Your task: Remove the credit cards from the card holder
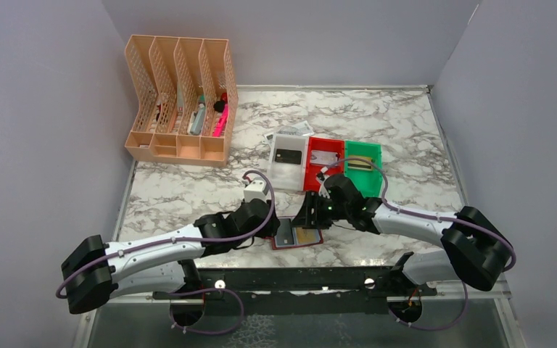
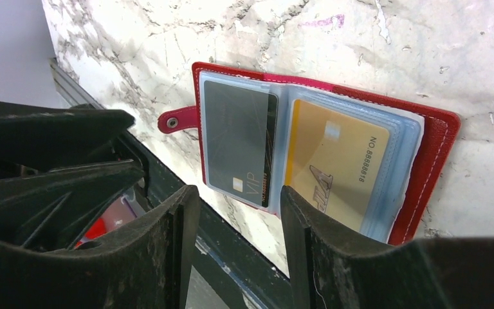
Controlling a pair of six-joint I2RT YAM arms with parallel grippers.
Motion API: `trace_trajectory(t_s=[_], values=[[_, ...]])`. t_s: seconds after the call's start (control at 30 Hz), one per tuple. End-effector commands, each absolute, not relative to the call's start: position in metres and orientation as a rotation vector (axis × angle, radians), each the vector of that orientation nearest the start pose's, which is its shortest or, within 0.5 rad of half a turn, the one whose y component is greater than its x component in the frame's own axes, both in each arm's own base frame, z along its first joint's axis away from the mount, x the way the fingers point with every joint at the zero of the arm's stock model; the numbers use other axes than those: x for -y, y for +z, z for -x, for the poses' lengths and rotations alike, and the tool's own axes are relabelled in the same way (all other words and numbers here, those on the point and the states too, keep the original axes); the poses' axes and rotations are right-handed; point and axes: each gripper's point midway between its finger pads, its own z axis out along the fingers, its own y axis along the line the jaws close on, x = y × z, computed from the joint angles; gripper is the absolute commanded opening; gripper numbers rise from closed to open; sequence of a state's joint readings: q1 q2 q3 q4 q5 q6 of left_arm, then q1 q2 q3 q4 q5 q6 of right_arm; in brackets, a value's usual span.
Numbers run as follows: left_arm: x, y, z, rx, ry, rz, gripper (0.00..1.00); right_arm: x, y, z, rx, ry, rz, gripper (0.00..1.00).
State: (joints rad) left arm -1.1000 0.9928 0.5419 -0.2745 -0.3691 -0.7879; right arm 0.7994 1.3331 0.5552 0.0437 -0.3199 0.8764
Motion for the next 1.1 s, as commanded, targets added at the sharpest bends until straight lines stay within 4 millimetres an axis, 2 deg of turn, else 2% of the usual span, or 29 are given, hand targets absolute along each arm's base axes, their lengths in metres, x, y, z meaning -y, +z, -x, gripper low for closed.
trace_trajectory(t_s=[0.0,0.13,0.3,0.6,0.8,1.07], values=[[0.262,0.087,-0.157,-2.329,-0.671,-0.209,0.43,-0.298,0.064,-0.164,-2.583,1.162,0.074,0.53],[0.270,0.072,-0.154,-2.384,-0.671,-0.226,0.36,-0.300,0.064,-0.162,-2.574,1.195,0.072,0.51],[0.260,0.053,-0.155,-2.450,-0.571,-0.183,0.33,-0.301,0.063,-0.163,-2.585,1.191,0.070,0.50],[0.254,0.038,-0.151,-2.487,-0.522,-0.218,0.27,-0.305,0.060,-0.162,-2.595,1.207,0.075,0.49],[0.254,0.027,-0.147,-2.519,-0.512,-0.248,0.24,-0.309,0.050,-0.158,-2.644,1.226,0.095,0.47],[0.252,0.011,-0.143,-2.564,-0.466,-0.280,0.13,-0.307,0.037,-0.153,-2.688,1.207,0.106,0.43]])
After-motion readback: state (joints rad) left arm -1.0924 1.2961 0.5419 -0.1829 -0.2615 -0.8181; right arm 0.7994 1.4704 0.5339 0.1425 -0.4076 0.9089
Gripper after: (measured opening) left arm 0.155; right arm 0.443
